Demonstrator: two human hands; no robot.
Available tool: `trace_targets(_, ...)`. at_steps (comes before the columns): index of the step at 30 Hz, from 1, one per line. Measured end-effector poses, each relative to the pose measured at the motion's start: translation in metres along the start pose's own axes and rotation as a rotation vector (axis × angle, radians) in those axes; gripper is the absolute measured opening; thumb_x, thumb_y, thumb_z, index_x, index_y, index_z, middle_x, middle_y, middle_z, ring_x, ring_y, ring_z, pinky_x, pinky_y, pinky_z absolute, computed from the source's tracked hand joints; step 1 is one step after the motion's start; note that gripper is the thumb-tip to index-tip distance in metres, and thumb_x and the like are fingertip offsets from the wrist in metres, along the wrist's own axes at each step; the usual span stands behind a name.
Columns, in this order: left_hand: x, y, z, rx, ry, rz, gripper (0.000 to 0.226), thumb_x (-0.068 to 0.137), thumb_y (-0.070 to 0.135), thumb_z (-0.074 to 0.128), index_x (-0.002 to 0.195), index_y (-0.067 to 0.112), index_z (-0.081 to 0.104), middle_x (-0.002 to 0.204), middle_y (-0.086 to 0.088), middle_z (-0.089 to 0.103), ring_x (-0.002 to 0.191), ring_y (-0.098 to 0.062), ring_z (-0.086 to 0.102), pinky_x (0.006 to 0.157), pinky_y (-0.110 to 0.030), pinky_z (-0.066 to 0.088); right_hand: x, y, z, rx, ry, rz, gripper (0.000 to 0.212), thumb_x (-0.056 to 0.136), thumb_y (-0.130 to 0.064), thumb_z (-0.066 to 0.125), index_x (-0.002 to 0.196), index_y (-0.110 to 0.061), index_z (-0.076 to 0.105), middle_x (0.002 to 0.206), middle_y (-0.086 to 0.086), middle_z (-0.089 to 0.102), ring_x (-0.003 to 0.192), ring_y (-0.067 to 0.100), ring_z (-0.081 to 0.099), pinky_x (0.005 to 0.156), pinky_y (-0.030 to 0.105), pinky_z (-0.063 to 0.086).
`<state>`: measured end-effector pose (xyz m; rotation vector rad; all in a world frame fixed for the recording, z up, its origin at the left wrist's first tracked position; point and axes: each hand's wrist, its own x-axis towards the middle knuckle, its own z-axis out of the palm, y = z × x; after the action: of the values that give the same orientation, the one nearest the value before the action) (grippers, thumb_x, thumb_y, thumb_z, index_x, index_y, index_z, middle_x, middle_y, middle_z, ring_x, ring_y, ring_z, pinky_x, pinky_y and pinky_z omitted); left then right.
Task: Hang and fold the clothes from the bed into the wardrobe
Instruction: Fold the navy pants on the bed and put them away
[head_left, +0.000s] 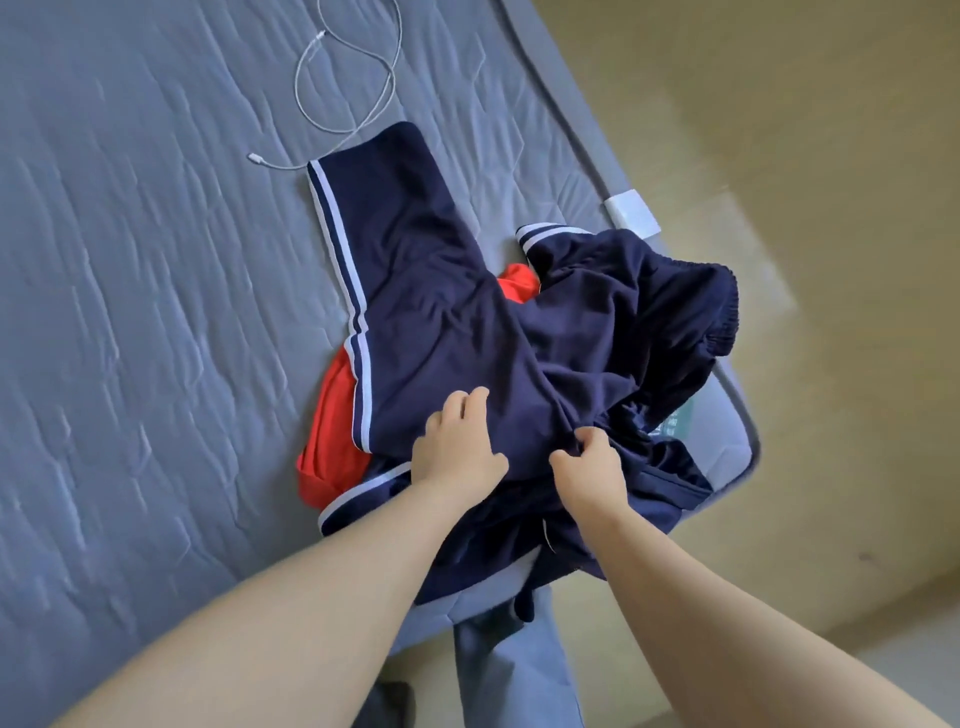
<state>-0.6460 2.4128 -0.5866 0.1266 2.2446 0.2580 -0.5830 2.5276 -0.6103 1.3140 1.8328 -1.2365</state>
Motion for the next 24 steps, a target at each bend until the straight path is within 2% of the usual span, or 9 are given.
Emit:
trace_targets(2,0.011,-0.006,0.017,0.184,-0.014,-0.007,0.087,0.084,0.027,0.060,0.148,0.026,0.001,0.155,0.000,0.002,0.139,-0.026,0.016,0.104,-0.040,0.029,0.014,0.006,0.005,-0.021,0.019,-0.014,0.043,0.083,-0.012,0.049,0.125,-0.015,0.042,0.123,0.008,0.053,0.111,0.034,0.051,0.096,0.043,0.043)
trace_targets(4,0.018,-0.018,0.030,0.299,-0.031,-0.019,0.098,0.082,0.032,0.064,0.148,0.028,-0.009,0.156,0.000,-0.003,0.141,-0.026,0.012,0.105,-0.040,0.028,0.022,0.013,0.010,-0.053,0.010,-0.030,0.042,0.084,-0.010,0.050,0.125,-0.013,0.041,0.122,0.008,0.056,0.111,0.034,0.052,0.094,0.041,0.043)
trace_targets(6,0.025,-0.029,0.036,0.404,0.041,0.005,0.098,0.083,0.034,0.064,0.148,0.030,-0.009,0.154,-0.002,0.009,0.133,-0.026,0.026,0.099,-0.037,0.034,0.025,0.017,0.014,-0.069,-0.008,-0.058,0.025,0.087,-0.009,0.049,0.111,-0.011,0.045,0.108,0.008,0.059,0.101,0.031,0.054,0.082,0.034,0.042)
trace_targets(8,0.034,-0.038,0.030,0.414,0.146,0.037,0.078,0.088,0.025,0.058,0.148,0.032,0.009,0.141,-0.001,0.034,0.119,-0.025,0.041,0.089,-0.034,0.038,0.023,0.018,0.015,-0.041,-0.006,-0.096,0.011,0.089,-0.010,0.047,0.100,-0.009,0.048,0.094,0.007,0.059,0.091,0.029,0.054,0.075,0.032,0.039)
trace_targets(12,0.034,-0.046,0.007,-0.112,0.150,-0.050,0.040,0.087,0.004,0.042,0.120,0.022,0.054,0.117,-0.005,0.059,0.104,-0.031,0.051,0.082,-0.033,0.038,0.006,0.013,0.027,-0.053,-0.012,-0.164,0.012,0.091,-0.015,0.046,0.088,-0.004,0.050,0.078,0.003,0.054,0.080,0.024,0.048,0.068,0.033,0.033)
trace_targets(15,0.017,-0.060,-0.004,-0.472,0.190,-0.165,0.036,0.085,-0.001,0.036,0.111,0.013,0.058,0.107,-0.008,0.061,0.092,-0.027,0.049,0.072,-0.028,0.035,-0.019,0.002,0.044,-0.118,-0.037,-0.264,0.014,0.092,-0.015,0.045,0.088,-0.002,0.051,0.079,0.006,0.054,0.078,0.025,0.047,0.066,0.033,0.031)
trace_targets(19,-0.013,-0.092,-0.015,-0.933,0.231,-0.268,0.035,0.089,-0.003,0.033,0.102,0.015,0.060,0.097,-0.004,0.060,0.097,-0.023,0.053,0.070,-0.026,0.039,-0.054,-0.019,0.066,-0.092,-0.106,-0.311,0.020,0.092,-0.011,0.045,0.072,-0.011,0.042,0.068,-0.003,0.045,0.068,0.017,0.038,0.060,0.031,0.030)
trace_targets(22,-0.037,-0.121,-0.020,-1.278,0.234,-0.394,0.035,0.090,-0.003,0.034,0.086,0.022,0.059,0.092,-0.005,0.063,0.088,-0.021,0.055,0.071,-0.026,0.044,-0.079,-0.029,0.084,-0.004,-0.231,-0.280,0.012,0.091,-0.011,0.048,0.086,-0.001,0.050,0.075,0.002,0.050,0.073,0.015,0.041,0.066,0.030,0.033)
trace_targets(24,-0.053,-0.142,-0.022,-1.404,0.253,-0.492,0.030,0.093,0.000,0.036,0.097,0.019,0.058,0.094,-0.008,0.062,0.083,-0.021,0.055,0.066,-0.025,0.044,-0.096,-0.035,0.102,0.073,-0.325,-0.232,0.008,0.091,-0.009,0.050,0.087,-0.003,0.052,0.078,0.005,0.049,0.076,0.015,0.041,0.069,0.029,0.035)
